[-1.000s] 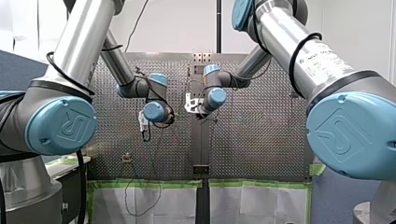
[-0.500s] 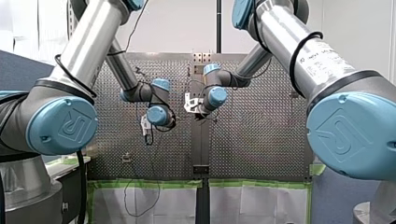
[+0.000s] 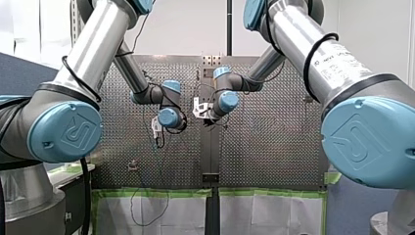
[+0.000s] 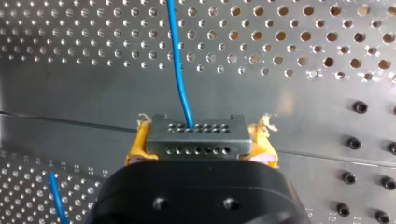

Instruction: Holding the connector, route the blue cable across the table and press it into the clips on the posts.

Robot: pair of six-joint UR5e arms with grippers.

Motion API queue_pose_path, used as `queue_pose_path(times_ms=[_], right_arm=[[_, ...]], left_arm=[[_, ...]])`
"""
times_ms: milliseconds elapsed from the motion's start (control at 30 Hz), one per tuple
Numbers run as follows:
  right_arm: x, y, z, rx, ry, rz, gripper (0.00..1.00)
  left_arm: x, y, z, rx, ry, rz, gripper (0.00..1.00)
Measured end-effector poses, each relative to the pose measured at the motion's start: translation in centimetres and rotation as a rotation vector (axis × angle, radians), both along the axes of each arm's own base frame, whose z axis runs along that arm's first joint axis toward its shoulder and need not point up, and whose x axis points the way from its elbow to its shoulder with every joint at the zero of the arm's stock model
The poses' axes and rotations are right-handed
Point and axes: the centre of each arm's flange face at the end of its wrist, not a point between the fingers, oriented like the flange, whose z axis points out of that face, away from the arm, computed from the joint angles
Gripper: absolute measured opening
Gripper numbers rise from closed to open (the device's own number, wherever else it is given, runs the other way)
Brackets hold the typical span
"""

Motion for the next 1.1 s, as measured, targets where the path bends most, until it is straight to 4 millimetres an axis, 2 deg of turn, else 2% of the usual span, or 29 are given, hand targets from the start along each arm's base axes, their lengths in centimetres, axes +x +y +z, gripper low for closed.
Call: queue_pose_path(times_ms=[67, 100, 133, 167, 200, 233, 267, 300, 367, 500, 567, 600, 633, 900, 1100], right_arm=[[0.0, 0.0, 0.0, -0.001, -0.001, 0.001, 0.0], [0.0, 0.0, 0.1, -0.001, -0.002, 0.002, 0.0], [0.0, 0.0, 0.1, -0.001, -0.002, 0.002, 0.0], [0.0, 0.0, 0.1, -0.001, -0.002, 0.002, 0.0], [0.1, 0.0, 0.1, -0.001, -0.003, 0.002, 0.0], [0.1, 0.0, 0.1, -0.001, -0.003, 0.002, 0.0], [0.1, 0.0, 0.1, -0.001, -0.003, 0.002, 0.0], [0.1, 0.0, 0.1, -0.001, -0.003, 0.002, 0.0], [0.1, 0.1, 0.1, 0.0, -0.004, 0.006, 0.0], [0.2, 0.1, 0.2, 0.001, -0.007, 0.013, 0.0], [0.2, 0.1, 0.2, 0.001, -0.008, 0.014, 0.0], [0.2, 0.1, 0.2, 0.001, -0.008, 0.014, 0.0], [0.2, 0.1, 0.2, 0.001, -0.008, 0.015, 0.0], [0.0, 0.0, 0.7, -0.002, -0.013, 0.012, 0.0], [-0.2, 0.2, 3.6, -0.014, -0.06, 0.004, 0.0]], left_arm=[[0.0, 0.0, 0.0, 0.001, 0.005, -0.001, 0.67], [-0.1, 0.0, -0.1, 0.002, 0.007, 0.0, 0.67], [-0.1, 0.1, -0.1, 0.003, 0.009, 0.0, 0.54], [-0.1, 0.1, -0.1, 0.004, 0.013, 0.001, 0.45], [-0.1, 0.1, -0.1, 0.005, 0.015, 0.001, 0.45], [-0.1, 0.2, -0.2, 0.005, 0.017, 0.001, 0.35], [-0.1, 0.2, -0.2, 0.005, 0.018, 0.001, 0.29], [-0.1, 0.2, -0.2, 0.006, 0.019, 0.0, 0.29], [0.0, 0.3, -0.5, 0.007, 0.025, -0.001, 0.22], [0.2, 0.3, -1.3, 0.008, 0.039, -0.01, 0.19], [0.3, 0.2, -1.4, 0.007, 0.041, -0.012, 0.05], [0.4, 0.2, -1.4, 0.006, 0.04, -0.011, 0.05], [0.5, 0.2, -1.3, 0.005, 0.04, -0.009, 0.0], [0.5, 0.0, 0.2, -0.005, 0.022, -0.006, 0.0], [0.0, 0.0, 2.2, -0.018, 0.017, -0.005, 0.0]])
